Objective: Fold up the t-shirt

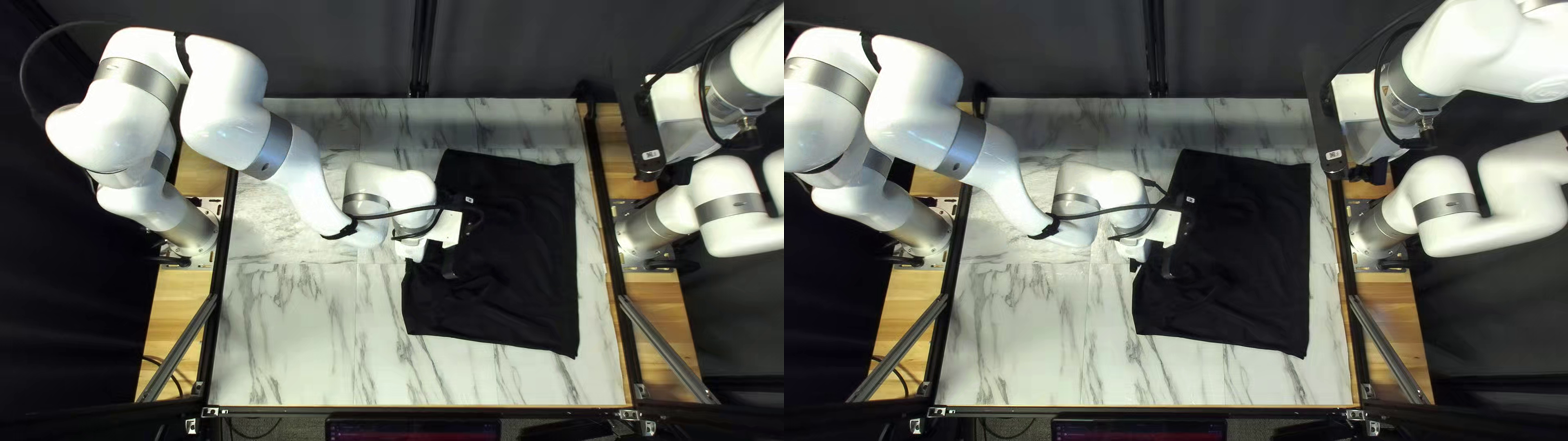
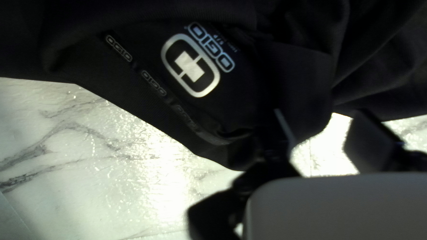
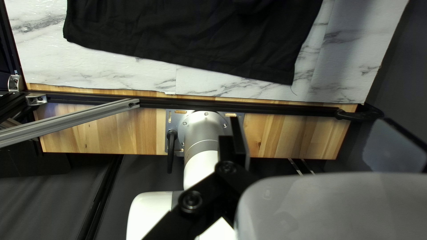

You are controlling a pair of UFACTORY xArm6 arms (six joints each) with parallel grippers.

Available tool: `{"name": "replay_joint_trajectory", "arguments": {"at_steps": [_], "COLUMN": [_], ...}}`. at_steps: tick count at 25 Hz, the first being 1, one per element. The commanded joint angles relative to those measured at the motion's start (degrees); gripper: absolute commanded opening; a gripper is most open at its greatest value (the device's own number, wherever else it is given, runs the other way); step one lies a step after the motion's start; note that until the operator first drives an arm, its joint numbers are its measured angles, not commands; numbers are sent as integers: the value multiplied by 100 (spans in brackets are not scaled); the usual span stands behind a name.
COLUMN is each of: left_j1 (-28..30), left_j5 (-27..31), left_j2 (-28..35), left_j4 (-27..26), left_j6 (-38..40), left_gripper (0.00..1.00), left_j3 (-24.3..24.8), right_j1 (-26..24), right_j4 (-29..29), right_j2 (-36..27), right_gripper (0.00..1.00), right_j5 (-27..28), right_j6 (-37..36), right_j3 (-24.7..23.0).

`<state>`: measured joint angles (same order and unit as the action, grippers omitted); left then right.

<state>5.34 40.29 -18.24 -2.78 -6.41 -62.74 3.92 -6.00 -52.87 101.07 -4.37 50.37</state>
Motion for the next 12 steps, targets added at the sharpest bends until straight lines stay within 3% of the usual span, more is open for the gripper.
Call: {"name": "replay_joint_trajectory", "arguments": {"at_steps": [1,7,11,12], "left_j1": [24,124,169,184], "left_j5": [115,728,1349,1718], "left_j2": [32,116,-84,-304], "left_j4": [47,351,594,683], "left_j6": [39,240,258,202], "left_gripper": [0,0,0,0], "left_j3": [-78,-680,-1556,-2154], "right_j1": [0,0,0,0], "right_j4": [0,0,0,0], "right_j2": [0,0,0,0], "right_gripper": [100,100,100,100], "right_j5": [0,0,0,0], "right_j6": [0,0,0,0], "right_j3": [0,0,0,0]}}
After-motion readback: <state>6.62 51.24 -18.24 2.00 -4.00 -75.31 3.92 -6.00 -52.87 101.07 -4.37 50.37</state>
